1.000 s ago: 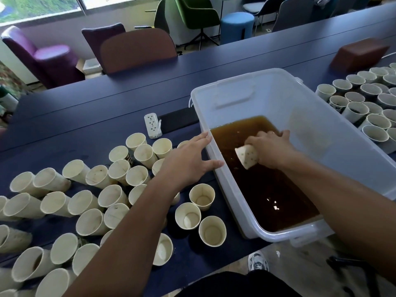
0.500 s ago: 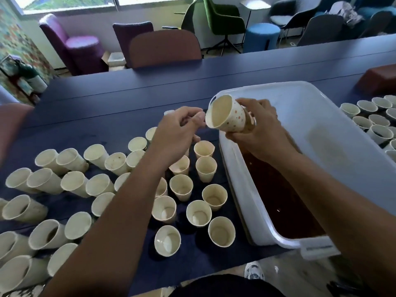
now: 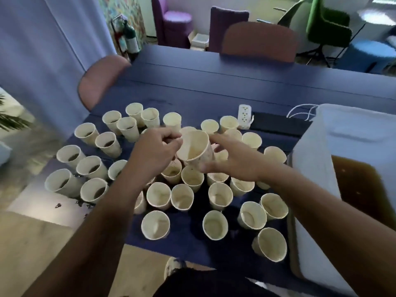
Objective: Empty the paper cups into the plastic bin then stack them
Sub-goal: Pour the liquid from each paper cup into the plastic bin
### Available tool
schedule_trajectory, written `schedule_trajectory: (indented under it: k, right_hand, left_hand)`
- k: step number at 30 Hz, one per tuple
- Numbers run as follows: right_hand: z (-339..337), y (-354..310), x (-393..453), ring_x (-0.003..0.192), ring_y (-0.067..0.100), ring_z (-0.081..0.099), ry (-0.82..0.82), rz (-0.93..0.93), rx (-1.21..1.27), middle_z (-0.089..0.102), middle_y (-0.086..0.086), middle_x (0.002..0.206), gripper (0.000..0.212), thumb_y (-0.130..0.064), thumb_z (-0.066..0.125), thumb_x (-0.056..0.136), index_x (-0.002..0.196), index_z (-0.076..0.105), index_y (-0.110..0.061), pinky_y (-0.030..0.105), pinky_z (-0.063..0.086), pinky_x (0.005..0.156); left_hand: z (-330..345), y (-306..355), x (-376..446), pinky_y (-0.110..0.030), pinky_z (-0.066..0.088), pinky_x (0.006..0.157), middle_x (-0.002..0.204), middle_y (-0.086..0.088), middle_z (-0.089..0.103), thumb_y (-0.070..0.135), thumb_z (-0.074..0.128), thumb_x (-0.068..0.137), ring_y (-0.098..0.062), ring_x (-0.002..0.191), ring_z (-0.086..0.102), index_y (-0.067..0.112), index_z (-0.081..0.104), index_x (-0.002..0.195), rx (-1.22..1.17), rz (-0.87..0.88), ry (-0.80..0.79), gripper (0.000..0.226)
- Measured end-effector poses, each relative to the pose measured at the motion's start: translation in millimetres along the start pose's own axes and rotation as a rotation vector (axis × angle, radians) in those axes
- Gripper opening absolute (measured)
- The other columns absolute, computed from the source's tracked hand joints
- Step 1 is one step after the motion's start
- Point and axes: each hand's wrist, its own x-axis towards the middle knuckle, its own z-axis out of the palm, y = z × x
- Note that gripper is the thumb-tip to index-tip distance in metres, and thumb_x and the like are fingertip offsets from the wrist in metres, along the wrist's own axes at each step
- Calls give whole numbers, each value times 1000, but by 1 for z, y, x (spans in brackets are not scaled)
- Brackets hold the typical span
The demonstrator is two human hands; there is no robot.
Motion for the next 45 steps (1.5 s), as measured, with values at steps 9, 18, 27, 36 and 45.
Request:
schedule_trajectory:
  k: [9, 18, 27, 36, 45]
  right_hand:
    - [57, -64, 75, 91, 6, 61, -10, -23, 51, 65, -12, 104, 36, -35, 66, 90, 126, 65, -32, 21, 47, 75]
    - [113, -100, 139, 83, 7, 61, 181, -43, -23, 72, -5, 105, 32, -15, 56, 96, 123, 71, -23, 18, 48, 67]
    - [141, -80, 190, 76, 14, 69, 325, 187, 120, 73, -5, 88, 24, -17, 57, 93, 105, 77, -21, 32, 59, 71]
    - [166, -58, 210, 59, 20, 73, 275, 474, 86, 73, 7, 69, 26, -13, 55, 91, 71, 71, -20, 39, 63, 71]
    - [166, -50, 217, 64, 20, 75, 178, 639, 256, 74, 12, 83, 12, -15, 64, 93, 97, 67, -3, 39, 64, 72]
  left_hand:
    - [-45, -76, -26, -36, 56, 79, 81, 15, 72, 27, 66, 93, -9, 78, 68, 24, 77, 100, 22, -203, 235, 14]
    - [-72, -131, -28, -42, 59, 82, 86, 11, 73, 32, 64, 95, -10, 77, 69, 29, 71, 111, -106, -280, 380, 17]
    - [-85, -188, -11, -43, 50, 88, 115, 4, 67, 31, 50, 98, -25, 110, 61, 31, 53, 134, 386, -426, -32, 36]
    - [-76, -223, 15, -43, 54, 82, 115, -7, 67, 27, 46, 103, -29, 101, 64, 20, 56, 125, 605, -413, -177, 25]
    - [-67, -227, 40, -41, 46, 71, 95, -6, 61, 26, 51, 103, -29, 92, 62, 18, 56, 103, 599, -439, -197, 10]
